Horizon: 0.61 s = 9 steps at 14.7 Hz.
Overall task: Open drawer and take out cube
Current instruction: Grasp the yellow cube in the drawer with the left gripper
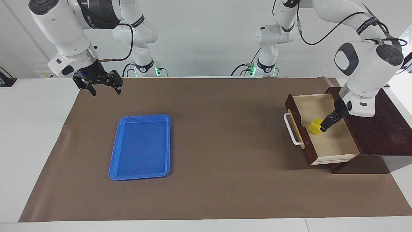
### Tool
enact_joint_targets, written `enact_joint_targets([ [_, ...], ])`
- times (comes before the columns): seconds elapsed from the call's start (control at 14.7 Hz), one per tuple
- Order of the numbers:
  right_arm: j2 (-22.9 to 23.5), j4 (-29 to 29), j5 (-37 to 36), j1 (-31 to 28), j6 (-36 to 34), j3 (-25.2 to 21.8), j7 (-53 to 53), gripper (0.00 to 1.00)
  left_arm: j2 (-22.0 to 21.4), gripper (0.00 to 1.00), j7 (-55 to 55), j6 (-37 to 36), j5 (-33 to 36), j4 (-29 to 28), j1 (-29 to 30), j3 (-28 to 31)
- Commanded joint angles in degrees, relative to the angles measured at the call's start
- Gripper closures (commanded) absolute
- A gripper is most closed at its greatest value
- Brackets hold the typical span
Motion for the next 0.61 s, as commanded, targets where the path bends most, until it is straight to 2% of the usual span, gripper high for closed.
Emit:
enact_joint_targets([
  [0.0, -1.27, -2.01, 0.53, -1.05, 1.01, 0.48, -2.52, 0.00, -5.87, 0.00, -0.71, 8.54, -0.86, -11.95, 0.05, -0.38],
  [0.2, -1.88, -6.13, 4.13, -0.96, 4.08, 0.48, 4.22, 0.00, -5.53, 0.00, 0.00, 8.74, -0.86, -12.24, -0.04, -0.38],
  [0.41, -1.36, -8.34, 7.64, -0.26, 4.35, 0.83, 14.75, 0.00, -5.00, 0.14, 0.00, 9.18, -0.86, -11.80, 0.05, -0.38],
  [0.48, -0.84, -8.60, 10.44, 0.62, 4.35, 0.84, 18.97, 0.00, -4.91, 0.25, 0.00, 9.19, -0.86, -11.97, 0.05, -0.38],
  [0.55, -0.05, -9.22, 12.38, 1.84, 4.53, 0.84, 22.75, 0.00, -4.74, 0.56, -0.09, 9.01, -0.86, -11.63, 0.05, -0.38],
])
